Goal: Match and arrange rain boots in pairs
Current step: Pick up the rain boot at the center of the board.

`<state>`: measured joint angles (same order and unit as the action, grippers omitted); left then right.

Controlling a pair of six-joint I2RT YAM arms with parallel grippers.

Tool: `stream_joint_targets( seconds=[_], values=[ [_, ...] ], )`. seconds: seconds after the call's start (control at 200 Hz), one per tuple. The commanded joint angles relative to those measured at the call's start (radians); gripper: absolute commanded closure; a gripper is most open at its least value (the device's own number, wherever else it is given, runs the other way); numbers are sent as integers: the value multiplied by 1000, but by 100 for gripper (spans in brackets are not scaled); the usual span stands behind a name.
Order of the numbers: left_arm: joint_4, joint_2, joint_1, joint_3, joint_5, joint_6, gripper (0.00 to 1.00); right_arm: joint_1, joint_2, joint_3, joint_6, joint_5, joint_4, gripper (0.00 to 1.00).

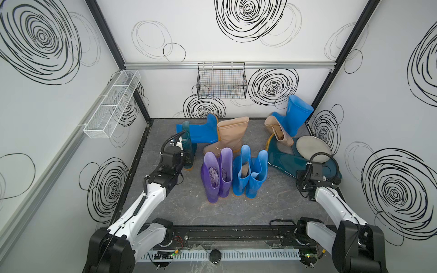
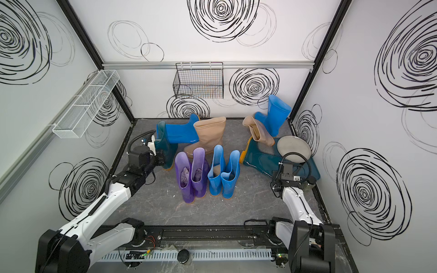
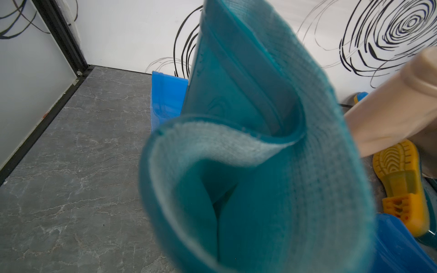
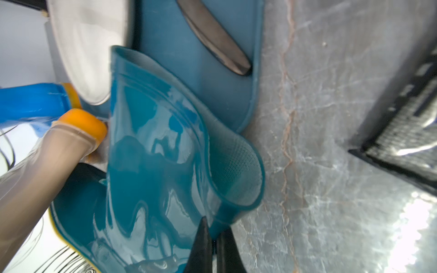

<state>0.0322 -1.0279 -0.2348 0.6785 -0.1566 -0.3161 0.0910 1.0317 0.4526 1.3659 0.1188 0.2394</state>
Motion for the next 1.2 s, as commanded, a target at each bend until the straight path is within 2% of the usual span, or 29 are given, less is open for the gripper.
stream_joint_targets(
  seconds=[0.0, 0.06, 0.085, 0.11, 0.175, 0.39, 0.6, 0.891, 1.196],
  values=[
    [-33, 54, -5, -7, -46, -48, 85, -49, -60, 74, -25, 76, 46, 100],
    [-19, 80, -3, -8, -52, -43, 66, -75, -89, 96, -27, 101, 82, 100],
    [-13, 92, -3, -7, -53, -39, 53, -86, -102, 102, -28, 110, 87, 100],
    [-6, 103, -4, -6, -58, -34, 45, -92, -114, 106, -31, 115, 88, 100],
    [22, 136, -4, 3, -75, -15, 36, -108, -142, 121, -42, 123, 94, 100],
    [87, 260, -16, 21, -124, 51, 27, -171, -140, 299, -159, 181, 137, 100],
    [142, 317, -76, 71, -178, 101, 25, -227, -100, 482, -255, 235, 167, 100],
    [143, 262, -170, 185, -194, 142, 23, -289, -38, 677, -487, 299, 72, 100],
    [122, 183, -298, 272, -202, 153, 22, -290, -32, 761, -636, 213, 36, 100]
  ],
)
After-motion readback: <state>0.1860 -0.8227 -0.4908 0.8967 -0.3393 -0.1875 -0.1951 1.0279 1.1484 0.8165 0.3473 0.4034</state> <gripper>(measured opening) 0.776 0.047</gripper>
